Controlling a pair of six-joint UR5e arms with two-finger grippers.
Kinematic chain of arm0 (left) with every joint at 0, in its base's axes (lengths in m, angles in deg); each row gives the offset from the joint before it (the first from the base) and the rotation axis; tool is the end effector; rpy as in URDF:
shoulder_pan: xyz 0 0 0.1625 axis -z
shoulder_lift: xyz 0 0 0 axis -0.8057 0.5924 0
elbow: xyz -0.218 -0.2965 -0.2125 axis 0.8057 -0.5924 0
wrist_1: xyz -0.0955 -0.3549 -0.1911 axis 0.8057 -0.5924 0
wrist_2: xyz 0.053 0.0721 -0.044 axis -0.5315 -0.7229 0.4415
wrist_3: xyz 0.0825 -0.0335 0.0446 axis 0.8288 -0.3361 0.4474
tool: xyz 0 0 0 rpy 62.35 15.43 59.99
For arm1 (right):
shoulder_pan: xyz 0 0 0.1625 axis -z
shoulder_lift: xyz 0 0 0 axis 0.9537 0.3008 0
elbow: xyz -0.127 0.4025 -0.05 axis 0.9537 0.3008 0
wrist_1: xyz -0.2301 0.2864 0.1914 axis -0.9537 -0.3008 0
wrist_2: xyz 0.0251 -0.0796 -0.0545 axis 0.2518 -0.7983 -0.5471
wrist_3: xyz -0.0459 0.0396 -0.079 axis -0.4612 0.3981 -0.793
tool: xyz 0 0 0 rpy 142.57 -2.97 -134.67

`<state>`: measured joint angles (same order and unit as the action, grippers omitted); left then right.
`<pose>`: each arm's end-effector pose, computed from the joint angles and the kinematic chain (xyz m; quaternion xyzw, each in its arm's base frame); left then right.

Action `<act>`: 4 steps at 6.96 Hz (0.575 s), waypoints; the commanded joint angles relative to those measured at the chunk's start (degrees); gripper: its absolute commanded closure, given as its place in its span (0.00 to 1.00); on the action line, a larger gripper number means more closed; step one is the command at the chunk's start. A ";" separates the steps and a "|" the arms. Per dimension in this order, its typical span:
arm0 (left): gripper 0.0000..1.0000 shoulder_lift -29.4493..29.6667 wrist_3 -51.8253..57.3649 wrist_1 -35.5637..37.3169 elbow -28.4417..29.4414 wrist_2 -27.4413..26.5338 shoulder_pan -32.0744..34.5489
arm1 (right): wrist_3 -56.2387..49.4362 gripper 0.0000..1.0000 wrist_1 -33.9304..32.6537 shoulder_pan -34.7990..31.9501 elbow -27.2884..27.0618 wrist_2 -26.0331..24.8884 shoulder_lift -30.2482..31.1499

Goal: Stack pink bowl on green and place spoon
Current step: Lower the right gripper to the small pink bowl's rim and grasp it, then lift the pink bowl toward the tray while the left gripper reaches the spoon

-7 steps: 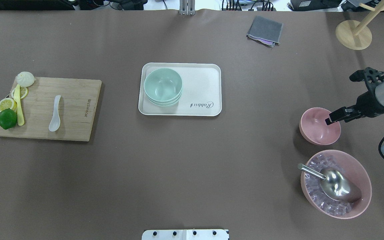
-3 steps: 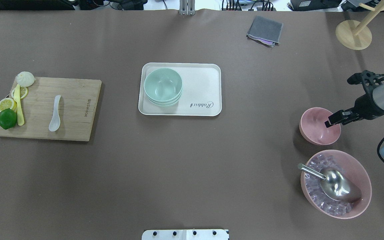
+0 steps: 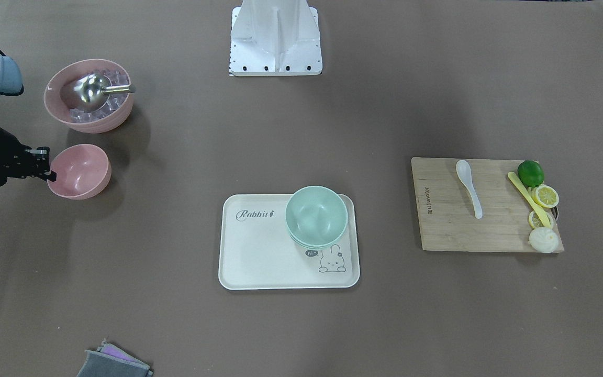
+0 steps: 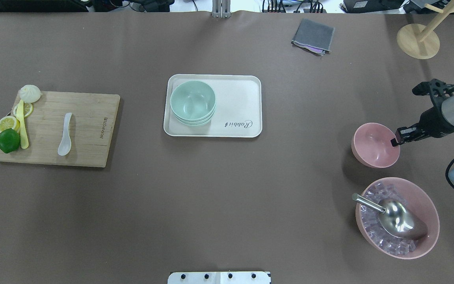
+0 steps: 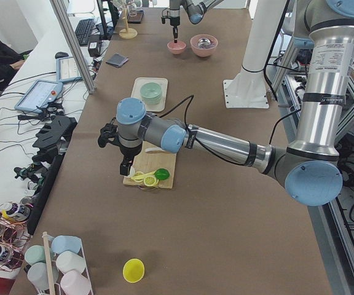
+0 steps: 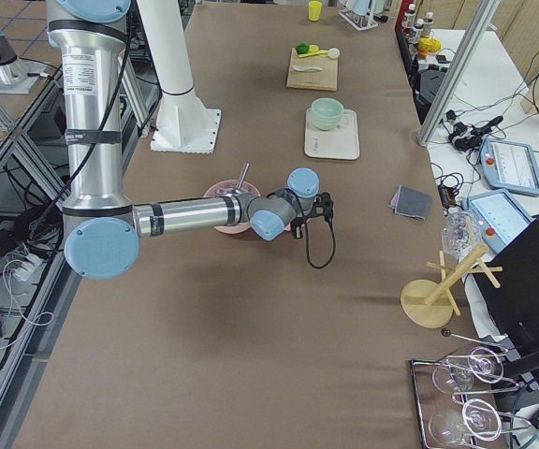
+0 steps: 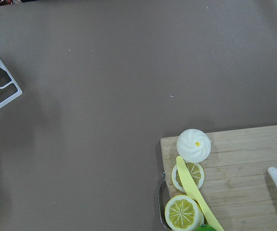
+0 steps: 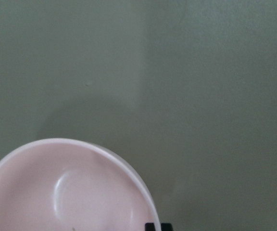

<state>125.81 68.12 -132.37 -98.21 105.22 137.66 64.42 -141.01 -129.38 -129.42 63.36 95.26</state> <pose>-0.0057 -0.5447 0.5113 0.1281 0.3974 0.0467 0.9075 -0.2331 -0.4732 0.5436 0.0279 -0.4763 -0.0530 0.8773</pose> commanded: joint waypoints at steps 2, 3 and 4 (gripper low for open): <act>0.02 5.24 -3.80 0.70 3.24 0.13 -0.93 | 16.94 1.00 -0.05 -1.64 0.11 -0.22 -9.27; 0.02 6.66 -12.45 0.01 3.17 1.27 -4.24 | 24.22 1.00 -0.13 -1.56 0.98 -1.61 -14.18; 0.02 6.85 -18.81 0.00 1.86 1.63 -8.19 | 27.16 1.00 -0.13 -1.38 2.29 -1.89 -17.01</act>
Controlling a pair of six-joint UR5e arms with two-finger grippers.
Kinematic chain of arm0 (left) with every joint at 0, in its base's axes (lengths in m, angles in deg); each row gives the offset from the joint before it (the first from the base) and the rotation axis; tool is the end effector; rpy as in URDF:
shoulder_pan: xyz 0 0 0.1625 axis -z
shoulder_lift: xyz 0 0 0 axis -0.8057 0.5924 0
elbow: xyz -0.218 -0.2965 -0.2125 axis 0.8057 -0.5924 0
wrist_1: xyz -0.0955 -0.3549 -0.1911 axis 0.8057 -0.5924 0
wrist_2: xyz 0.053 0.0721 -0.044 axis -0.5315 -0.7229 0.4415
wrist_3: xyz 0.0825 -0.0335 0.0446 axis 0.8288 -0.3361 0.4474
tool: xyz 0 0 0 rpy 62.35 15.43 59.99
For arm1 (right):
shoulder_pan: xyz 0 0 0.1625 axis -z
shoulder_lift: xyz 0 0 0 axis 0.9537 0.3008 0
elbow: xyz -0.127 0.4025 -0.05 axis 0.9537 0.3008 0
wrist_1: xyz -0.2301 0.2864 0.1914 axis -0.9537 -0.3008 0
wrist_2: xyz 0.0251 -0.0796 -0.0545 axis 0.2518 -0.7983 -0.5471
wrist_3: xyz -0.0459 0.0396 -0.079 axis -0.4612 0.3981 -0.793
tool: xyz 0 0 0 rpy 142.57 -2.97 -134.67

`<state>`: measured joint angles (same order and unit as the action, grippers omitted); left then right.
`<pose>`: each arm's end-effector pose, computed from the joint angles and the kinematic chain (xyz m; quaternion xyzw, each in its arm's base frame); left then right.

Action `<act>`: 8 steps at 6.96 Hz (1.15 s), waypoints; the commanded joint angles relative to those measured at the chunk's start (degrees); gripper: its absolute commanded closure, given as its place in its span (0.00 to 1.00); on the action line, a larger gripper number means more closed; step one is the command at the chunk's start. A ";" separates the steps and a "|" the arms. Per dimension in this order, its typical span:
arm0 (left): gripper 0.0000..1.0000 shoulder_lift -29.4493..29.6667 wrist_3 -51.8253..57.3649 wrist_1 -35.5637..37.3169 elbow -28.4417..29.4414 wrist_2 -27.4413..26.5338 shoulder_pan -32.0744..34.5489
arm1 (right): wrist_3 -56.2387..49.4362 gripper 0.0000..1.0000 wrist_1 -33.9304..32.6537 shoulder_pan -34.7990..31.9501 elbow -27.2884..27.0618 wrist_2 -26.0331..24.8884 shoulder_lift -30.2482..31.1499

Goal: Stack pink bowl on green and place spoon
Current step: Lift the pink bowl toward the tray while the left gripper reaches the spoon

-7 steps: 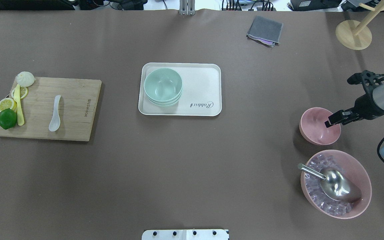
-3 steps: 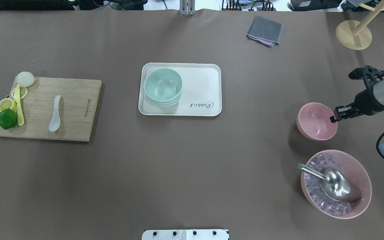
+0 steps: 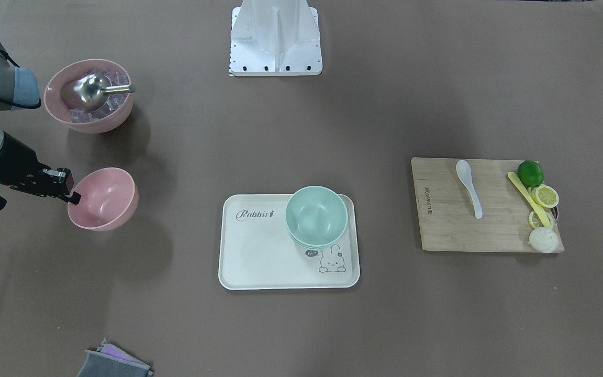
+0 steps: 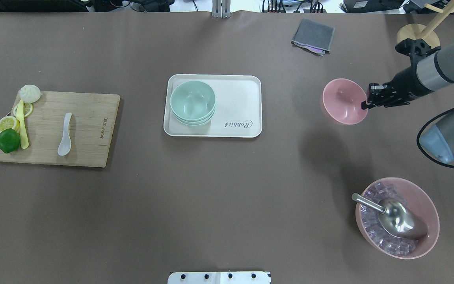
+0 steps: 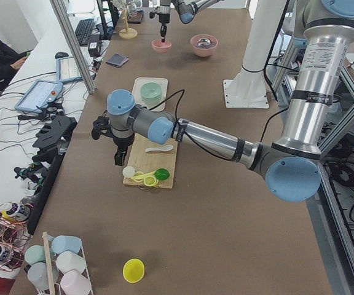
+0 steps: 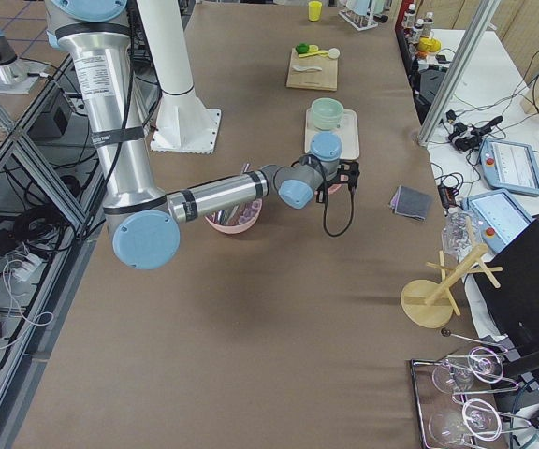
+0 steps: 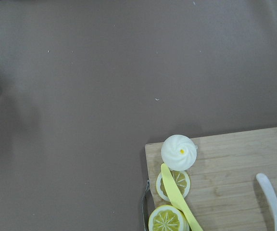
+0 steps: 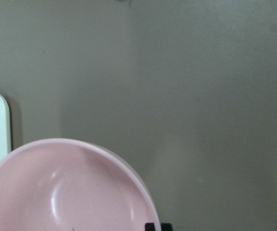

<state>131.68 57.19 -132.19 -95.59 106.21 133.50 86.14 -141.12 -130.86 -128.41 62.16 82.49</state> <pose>0.0417 -0.5803 0.4758 0.0959 0.4224 0.0056 0.9013 -0.2589 -0.5439 0.4282 0.0203 -0.5238 0.0849 0.8473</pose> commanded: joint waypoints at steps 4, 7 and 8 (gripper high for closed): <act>0.02 2.48 -30.14 -2.80 -3.69 -9.52 -18.79 | 10.02 1.00 -3.89 0.36 1.65 -1.40 -10.15; 0.02 0.46 -37.47 -13.50 2.18 -18.85 -27.24 | 15.47 1.00 -3.80 4.03 1.65 -6.29 -13.76; 0.02 0.19 -39.21 -17.55 4.38 -19.04 -27.70 | 16.01 1.00 -3.80 4.75 1.56 -7.28 -14.20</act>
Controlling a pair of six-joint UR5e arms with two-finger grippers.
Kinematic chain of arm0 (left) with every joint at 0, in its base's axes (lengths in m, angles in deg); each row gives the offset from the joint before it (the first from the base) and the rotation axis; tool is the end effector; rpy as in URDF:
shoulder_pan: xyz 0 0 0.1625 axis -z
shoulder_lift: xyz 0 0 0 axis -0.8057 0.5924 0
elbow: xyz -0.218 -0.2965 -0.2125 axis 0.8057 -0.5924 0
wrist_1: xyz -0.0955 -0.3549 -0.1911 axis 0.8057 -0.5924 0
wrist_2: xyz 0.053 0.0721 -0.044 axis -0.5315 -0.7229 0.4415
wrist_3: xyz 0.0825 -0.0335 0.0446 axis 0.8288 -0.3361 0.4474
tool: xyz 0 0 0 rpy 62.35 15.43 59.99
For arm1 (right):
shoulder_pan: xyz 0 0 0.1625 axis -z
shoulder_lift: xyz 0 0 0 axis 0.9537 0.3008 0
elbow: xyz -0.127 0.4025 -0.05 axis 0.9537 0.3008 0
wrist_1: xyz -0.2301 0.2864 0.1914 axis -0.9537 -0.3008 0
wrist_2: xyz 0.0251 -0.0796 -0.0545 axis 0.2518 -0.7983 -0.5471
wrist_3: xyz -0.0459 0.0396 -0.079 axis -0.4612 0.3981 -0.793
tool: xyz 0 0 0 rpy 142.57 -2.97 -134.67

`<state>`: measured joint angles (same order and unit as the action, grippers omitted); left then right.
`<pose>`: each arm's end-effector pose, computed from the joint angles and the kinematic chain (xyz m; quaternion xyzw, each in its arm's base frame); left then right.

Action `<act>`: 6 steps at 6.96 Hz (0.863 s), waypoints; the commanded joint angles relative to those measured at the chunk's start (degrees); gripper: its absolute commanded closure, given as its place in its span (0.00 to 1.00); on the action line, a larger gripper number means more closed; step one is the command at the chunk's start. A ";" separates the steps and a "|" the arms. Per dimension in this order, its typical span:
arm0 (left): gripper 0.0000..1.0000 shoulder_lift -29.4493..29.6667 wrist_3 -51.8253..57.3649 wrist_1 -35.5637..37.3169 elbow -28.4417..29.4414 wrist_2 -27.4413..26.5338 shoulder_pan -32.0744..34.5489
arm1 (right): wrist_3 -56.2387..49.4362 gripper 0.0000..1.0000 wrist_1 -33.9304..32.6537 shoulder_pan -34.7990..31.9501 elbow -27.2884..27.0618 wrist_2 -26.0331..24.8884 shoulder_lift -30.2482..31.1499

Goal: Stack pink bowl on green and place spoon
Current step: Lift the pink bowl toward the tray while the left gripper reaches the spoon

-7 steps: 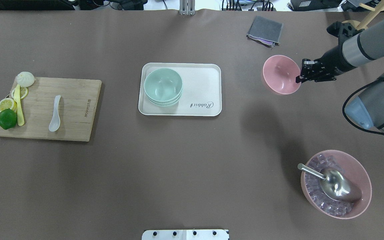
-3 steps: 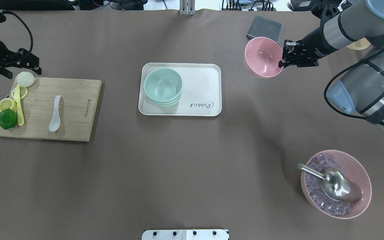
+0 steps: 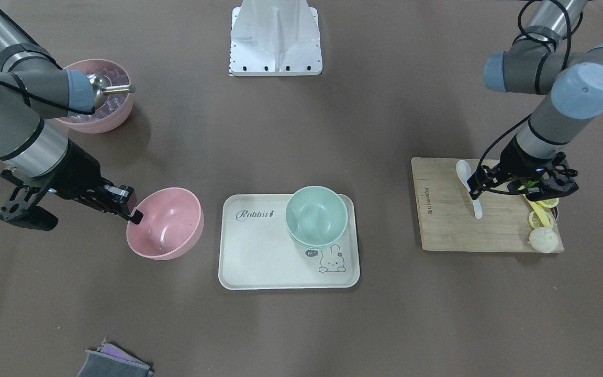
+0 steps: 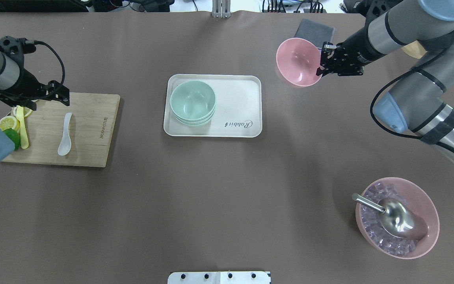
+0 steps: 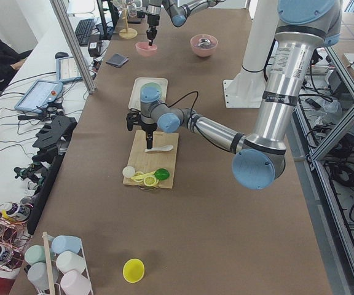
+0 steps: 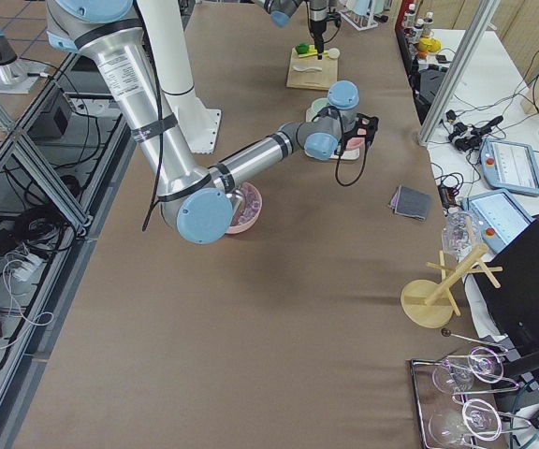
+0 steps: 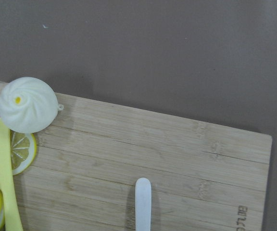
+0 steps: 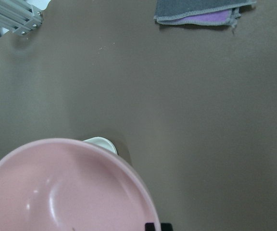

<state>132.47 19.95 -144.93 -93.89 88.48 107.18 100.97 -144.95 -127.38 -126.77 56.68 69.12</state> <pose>0.2871 -0.5325 0.4703 0.0418 0.3863 -0.0921 0.9168 -0.3208 -0.5815 0.3060 0.0144 -0.5477 0.1622 0.8207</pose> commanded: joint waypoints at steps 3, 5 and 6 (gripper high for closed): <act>0.22 -0.43 -3.30 -5.37 3.32 -4.03 -4.89 | 2.41 1.00 0.11 1.54 -0.78 -1.80 -1.45; 0.37 -0.34 -2.95 -5.46 3.94 -3.96 -4.99 | 2.77 1.00 0.29 1.54 -0.78 -1.80 -1.45; 0.44 -0.34 -2.69 -5.46 3.94 -3.96 -4.99 | 2.77 1.00 0.29 1.54 -0.69 -1.80 -1.45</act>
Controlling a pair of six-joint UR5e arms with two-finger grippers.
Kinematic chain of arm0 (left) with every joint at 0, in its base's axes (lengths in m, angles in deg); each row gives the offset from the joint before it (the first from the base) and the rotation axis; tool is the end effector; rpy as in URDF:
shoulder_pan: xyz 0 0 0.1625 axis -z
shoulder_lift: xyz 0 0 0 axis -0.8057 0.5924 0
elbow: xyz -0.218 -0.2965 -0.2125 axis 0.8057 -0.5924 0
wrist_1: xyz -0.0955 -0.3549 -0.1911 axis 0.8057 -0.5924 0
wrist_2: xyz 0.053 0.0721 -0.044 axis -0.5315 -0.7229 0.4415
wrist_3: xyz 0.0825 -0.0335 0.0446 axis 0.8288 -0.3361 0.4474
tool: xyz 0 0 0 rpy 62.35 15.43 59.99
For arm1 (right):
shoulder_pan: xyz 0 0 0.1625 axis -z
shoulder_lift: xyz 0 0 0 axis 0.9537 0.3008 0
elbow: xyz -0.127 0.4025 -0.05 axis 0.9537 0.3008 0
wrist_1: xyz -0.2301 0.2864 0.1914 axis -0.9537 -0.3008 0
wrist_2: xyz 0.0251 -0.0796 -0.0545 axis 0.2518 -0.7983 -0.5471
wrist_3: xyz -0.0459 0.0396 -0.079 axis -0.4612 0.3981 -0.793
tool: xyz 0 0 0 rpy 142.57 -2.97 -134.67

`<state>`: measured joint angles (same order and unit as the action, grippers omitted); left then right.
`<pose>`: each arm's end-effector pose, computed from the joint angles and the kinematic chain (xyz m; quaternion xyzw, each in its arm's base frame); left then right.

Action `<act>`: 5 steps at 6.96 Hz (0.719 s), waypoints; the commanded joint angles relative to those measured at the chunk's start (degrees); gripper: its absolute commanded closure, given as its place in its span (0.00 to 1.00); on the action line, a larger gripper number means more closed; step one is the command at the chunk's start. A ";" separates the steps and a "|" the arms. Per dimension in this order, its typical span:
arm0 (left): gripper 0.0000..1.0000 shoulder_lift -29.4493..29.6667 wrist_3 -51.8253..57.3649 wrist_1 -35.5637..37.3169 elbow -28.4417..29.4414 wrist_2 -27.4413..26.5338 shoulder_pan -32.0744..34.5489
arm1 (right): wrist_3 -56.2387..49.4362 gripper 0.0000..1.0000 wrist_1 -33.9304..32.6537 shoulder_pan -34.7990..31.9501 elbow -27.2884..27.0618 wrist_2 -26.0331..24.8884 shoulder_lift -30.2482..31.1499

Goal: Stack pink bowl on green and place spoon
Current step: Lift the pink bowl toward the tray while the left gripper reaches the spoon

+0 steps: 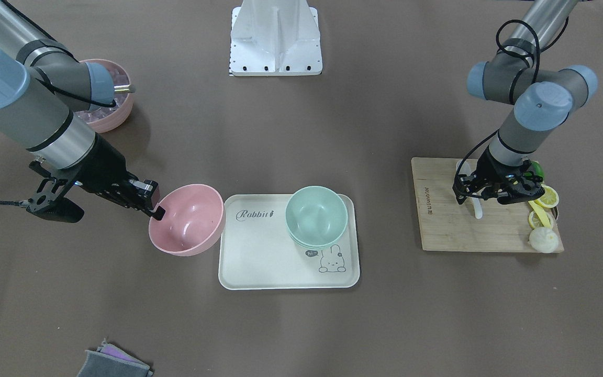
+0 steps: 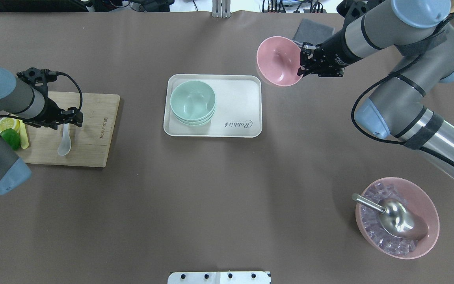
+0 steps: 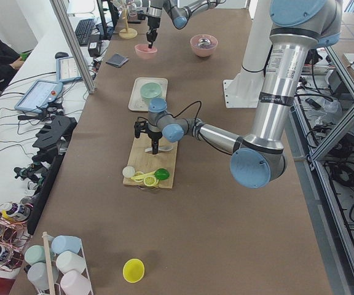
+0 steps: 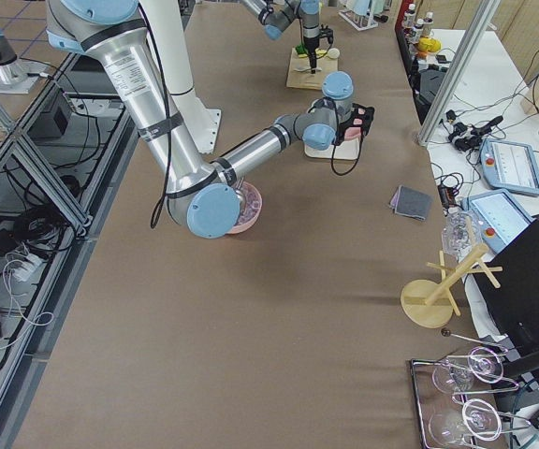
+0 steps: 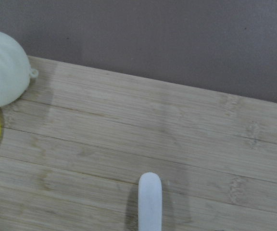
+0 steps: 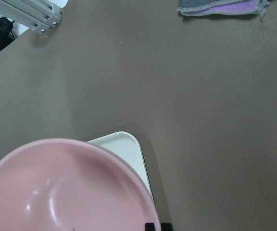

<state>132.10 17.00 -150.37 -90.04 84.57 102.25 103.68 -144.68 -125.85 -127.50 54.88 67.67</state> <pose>0.3318 -0.5150 0.4983 0.0479 0.3776 -0.0853 0.9208 -0.3353 -0.5755 0.2838 0.0183 -0.5569 0.1698 0.8128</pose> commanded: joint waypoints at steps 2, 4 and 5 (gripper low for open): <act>0.56 -0.40 0.35 -0.10 -0.43 0.48 0.03 | 0.06 1.00 0.11 0.00 -0.05 0.00 -0.01; 1.00 -0.58 0.35 -0.11 -0.78 0.48 0.20 | 0.06 1.00 0.11 0.00 -0.14 0.00 -0.01; 1.00 -2.23 0.35 -0.11 -2.53 0.48 0.20 | 0.14 1.00 -0.07 0.00 -0.40 0.00 -0.01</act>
<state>131.17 17.32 -150.47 -91.14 85.03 102.40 103.76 -144.62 -125.85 -127.68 54.88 67.65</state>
